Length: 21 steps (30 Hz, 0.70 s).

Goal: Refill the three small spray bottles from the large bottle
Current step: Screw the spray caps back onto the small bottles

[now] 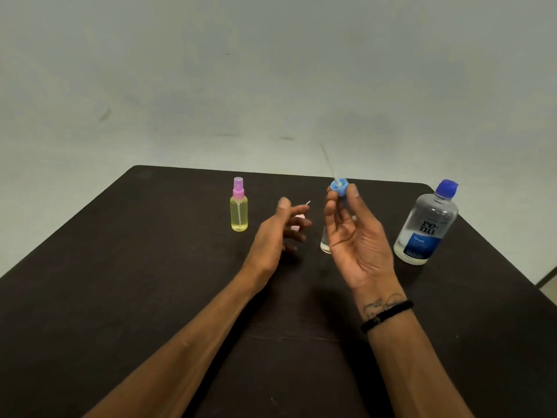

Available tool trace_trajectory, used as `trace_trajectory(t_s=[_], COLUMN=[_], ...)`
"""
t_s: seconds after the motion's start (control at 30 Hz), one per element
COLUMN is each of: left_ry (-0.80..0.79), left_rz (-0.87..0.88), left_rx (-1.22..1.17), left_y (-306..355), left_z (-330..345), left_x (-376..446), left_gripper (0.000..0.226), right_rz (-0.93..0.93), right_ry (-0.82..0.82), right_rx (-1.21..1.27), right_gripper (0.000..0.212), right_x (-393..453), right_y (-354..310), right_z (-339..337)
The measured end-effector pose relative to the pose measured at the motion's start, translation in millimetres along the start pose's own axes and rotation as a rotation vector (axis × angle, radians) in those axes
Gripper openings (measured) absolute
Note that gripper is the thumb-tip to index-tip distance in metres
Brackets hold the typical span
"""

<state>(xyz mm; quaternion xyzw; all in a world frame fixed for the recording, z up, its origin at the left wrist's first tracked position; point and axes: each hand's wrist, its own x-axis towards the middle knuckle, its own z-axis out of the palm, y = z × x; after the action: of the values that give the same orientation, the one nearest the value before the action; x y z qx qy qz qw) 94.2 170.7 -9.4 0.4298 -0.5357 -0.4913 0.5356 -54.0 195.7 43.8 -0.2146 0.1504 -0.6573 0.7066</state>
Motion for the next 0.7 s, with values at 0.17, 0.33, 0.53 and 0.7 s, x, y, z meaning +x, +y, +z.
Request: trace_trajectory(t_s=[0.17, 0.33, 0.53, 0.7], left_ry=[0.019, 0.059, 0.061, 0.082], left_rz=[0.178, 0.181, 0.151, 0.164], left_rx=[0.521, 0.571, 0.594, 0.573], left_y=[-17.2, -21.8, -25.5, -25.2], left_z=[13.1, 35.7, 45.0, 42.0], left_x=[0.4, 10.7, 18.0, 18.8], left_gripper=[0.056, 0.068, 0.060, 0.044], right_rz=[-0.090, -0.128, -0.152, -0.196], right_ry=[-0.025, -0.024, -0.113, -0.146], right_rx=[0.066, 0.064, -0.012, -0.085], right_gripper=[0.037, 0.032, 0.067, 0.059], right_x=[2.0, 3.7, 16.0, 28.7], right_y=[-22.8, -31.0, -36.0, -47.3], right_z=[-10.6, -13.7, -16.2, -19.3])
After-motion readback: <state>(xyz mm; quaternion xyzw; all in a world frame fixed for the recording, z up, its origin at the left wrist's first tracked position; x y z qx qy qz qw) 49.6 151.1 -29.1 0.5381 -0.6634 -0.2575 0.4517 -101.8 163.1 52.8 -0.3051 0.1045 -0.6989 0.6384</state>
